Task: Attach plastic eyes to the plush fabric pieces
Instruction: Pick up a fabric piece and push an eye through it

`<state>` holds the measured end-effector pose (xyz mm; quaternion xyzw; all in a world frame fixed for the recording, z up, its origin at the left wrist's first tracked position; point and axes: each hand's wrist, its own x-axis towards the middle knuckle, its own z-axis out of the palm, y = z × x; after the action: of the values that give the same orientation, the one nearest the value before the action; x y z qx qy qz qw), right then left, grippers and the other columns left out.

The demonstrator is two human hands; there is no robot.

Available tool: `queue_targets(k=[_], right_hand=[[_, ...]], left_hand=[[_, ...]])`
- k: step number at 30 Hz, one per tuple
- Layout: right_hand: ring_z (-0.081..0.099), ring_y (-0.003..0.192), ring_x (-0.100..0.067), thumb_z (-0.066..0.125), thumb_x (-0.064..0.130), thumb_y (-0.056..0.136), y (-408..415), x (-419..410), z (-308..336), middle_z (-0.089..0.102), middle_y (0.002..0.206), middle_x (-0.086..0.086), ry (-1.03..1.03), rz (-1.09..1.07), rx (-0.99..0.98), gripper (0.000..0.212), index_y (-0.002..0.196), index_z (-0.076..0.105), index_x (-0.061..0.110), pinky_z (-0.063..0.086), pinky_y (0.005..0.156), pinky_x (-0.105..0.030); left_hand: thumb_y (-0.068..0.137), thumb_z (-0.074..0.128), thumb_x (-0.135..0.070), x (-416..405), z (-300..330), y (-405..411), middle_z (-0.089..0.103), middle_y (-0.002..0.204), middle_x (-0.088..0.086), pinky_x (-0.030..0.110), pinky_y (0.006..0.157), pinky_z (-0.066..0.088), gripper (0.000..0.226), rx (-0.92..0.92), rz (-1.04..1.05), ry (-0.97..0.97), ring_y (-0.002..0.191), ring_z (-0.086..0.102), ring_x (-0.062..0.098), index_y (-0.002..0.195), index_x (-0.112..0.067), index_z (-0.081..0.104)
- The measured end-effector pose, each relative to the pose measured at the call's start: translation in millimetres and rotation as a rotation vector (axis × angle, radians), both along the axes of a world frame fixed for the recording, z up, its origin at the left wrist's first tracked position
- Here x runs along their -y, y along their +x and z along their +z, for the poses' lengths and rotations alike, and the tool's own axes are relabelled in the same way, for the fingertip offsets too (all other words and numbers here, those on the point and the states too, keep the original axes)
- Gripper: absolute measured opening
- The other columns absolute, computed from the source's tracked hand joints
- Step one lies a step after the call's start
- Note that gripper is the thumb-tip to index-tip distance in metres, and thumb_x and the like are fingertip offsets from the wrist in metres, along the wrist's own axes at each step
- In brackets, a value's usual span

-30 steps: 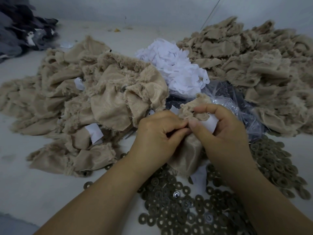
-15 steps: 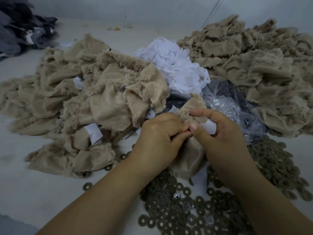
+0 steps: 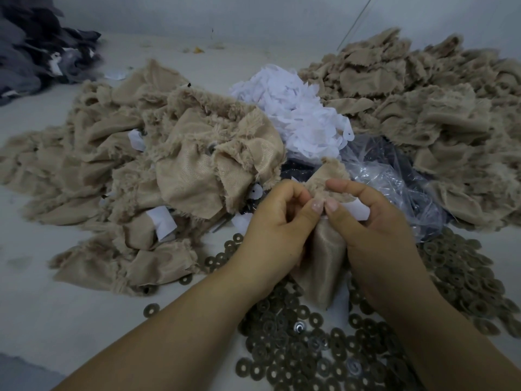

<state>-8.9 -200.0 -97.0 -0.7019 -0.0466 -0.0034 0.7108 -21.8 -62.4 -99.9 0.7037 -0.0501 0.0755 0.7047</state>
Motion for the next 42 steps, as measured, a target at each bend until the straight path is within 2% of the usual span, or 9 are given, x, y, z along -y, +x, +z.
queue_targets(k=[3,7,13,21,27,30,35,38,42], right_hand=[[0.075,0.09,-0.022,0.065,0.018,0.095,-0.5,-1.8,-1.1,0.077,0.1,-0.004,0.027,0.022,-0.015,0.018,0.11,0.068,0.029,0.062,0.077,-0.041],[0.075,0.089,-0.021,0.064,0.017,0.096,-1.3,-4.4,-4.8,0.078,0.099,-0.002,0.066,0.036,-0.025,0.018,0.109,0.068,0.029,0.062,0.076,-0.041],[0.073,0.1,-0.017,0.063,0.019,0.097,-3.5,-11.0,-9.8,0.075,0.11,-0.003,0.121,0.036,-0.032,0.019,0.11,0.069,0.03,0.058,0.085,-0.04],[0.071,0.107,-0.013,0.057,0.017,0.101,-3.9,-13.8,-7.7,0.074,0.115,0.002,0.156,0.089,-0.033,0.024,0.122,0.066,0.023,0.057,0.091,-0.035],[0.071,0.107,-0.011,0.053,0.018,0.103,-2.0,-17.0,-9.7,0.076,0.112,0.005,0.264,0.127,-0.05,0.022,0.111,0.071,0.027,0.057,0.081,-0.02],[0.069,0.111,-0.013,0.06,0.033,0.095,-0.9,-13.2,-6.0,0.074,0.118,0.004,0.311,0.203,-0.076,0.022,0.113,0.072,0.031,0.057,0.088,-0.029],[0.061,0.115,0.007,0.047,0.04,0.098,-9.3,-11.5,-1.6,0.066,0.121,0.027,-0.094,0.115,0.206,0.03,0.122,0.066,0.039,0.05,0.093,-0.014],[0.065,0.11,-0.002,0.043,0.037,0.098,-13.3,-13.6,-1.4,0.07,0.119,0.015,-0.107,0.126,0.251,0.033,0.123,0.064,0.032,0.054,0.089,-0.021],[0.071,0.077,-0.014,0.061,0.054,0.086,-11.5,-12.9,1.2,0.072,0.095,-0.004,0.008,-0.049,0.069,0.032,0.107,0.057,0.031,0.058,0.065,-0.036]], left_hand=[[0.102,0.05,-0.019,0.8,0.4,0.2,0.047,0.058,-0.013,0.014,0.045,0.036,0.018,-0.007,-0.021,0.04,0.047,0.042,0.0,0.084,-0.016,0.051],[0.104,0.045,-0.017,2.1,0.4,-1.7,0.048,0.063,-0.016,0.012,0.048,0.037,0.022,0.007,-0.035,0.051,0.052,0.043,-0.002,0.082,-0.018,0.049],[0.098,0.043,-0.024,6.1,-2.2,-2.8,0.06,0.086,0.002,0.033,0.075,0.048,0.018,0.069,-0.058,-0.034,0.082,0.056,0.017,0.089,-0.016,0.056],[0.098,0.043,-0.019,6.6,-2.1,-2.1,0.06,0.102,0.023,0.049,0.088,0.05,0.018,0.057,-0.073,-0.13,0.093,0.058,0.027,0.093,-0.013,0.059],[0.101,0.044,-0.018,7.2,-2.3,-1.7,0.057,0.095,0.023,0.034,0.075,0.05,0.018,0.076,-0.038,-0.108,0.085,0.054,0.022,0.092,-0.007,0.055],[0.098,0.047,-0.018,2.8,2.2,2.8,0.059,0.081,0.011,0.028,0.066,0.048,0.019,0.059,0.019,-0.143,0.077,0.054,0.018,0.082,-0.015,0.057],[0.096,0.058,-0.027,-7.8,4.5,6.4,0.058,0.071,0.004,0.031,0.064,0.046,0.027,-0.047,0.128,-0.206,0.069,0.052,0.017,0.075,-0.01,0.062],[0.082,0.069,-0.037,-11.1,4.5,6.8,0.058,0.075,0.014,0.037,0.063,0.044,0.043,-0.091,0.1,-0.167,0.068,0.051,0.024,0.079,0.004,0.059],[0.089,0.068,-0.014,-11.2,2.3,6.5,0.063,0.071,0.018,0.037,0.062,0.048,0.019,-0.028,0.063,-0.101,0.066,0.056,0.024,0.077,0.001,0.067]])
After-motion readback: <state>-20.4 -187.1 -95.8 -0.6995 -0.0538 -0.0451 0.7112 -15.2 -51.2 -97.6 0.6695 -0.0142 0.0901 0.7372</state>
